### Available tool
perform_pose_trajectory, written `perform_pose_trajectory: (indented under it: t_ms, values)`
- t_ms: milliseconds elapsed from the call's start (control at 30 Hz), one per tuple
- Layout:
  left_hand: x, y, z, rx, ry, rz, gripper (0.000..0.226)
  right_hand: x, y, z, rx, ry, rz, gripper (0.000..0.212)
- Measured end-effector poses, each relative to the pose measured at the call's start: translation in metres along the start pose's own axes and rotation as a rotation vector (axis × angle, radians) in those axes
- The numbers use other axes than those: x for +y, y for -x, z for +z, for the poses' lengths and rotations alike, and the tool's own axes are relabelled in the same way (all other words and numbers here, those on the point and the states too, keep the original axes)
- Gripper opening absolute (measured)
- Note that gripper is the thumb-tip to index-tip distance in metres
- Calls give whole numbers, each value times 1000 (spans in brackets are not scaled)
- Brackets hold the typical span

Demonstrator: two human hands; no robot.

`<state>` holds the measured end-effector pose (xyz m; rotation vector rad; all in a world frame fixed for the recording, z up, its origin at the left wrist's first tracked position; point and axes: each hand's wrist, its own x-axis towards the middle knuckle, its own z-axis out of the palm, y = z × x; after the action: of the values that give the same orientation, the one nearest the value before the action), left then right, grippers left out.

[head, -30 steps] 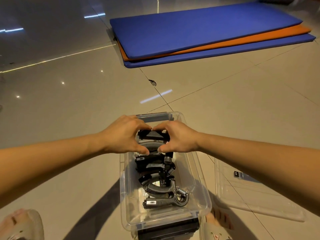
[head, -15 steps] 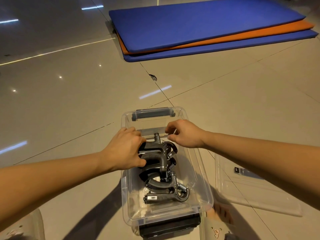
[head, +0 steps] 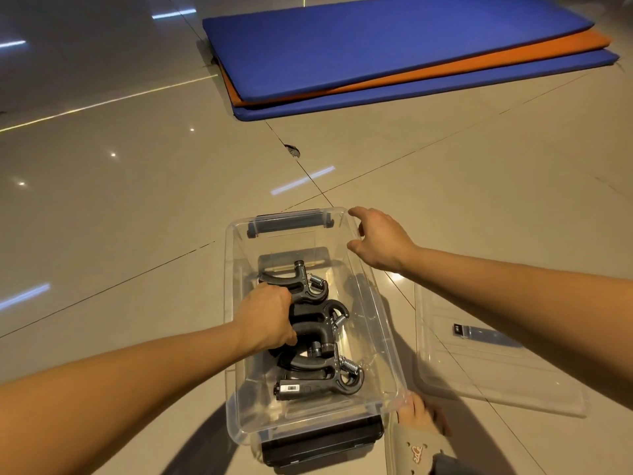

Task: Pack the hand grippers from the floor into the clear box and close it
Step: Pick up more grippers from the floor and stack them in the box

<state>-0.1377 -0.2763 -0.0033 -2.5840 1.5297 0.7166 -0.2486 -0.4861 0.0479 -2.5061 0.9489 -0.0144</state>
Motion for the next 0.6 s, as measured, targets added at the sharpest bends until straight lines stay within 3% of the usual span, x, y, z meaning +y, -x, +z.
perform_pose_trajectory:
  t_ms: [233, 600]
  values:
    - [3, -4, 15, -60, 11, -90, 46, 9, -3, 2, -48, -62, 7, 72]
    - [0, -5, 19, -74, -148, -72, 40, 12, -2, 0, -74, -39, -27, 70]
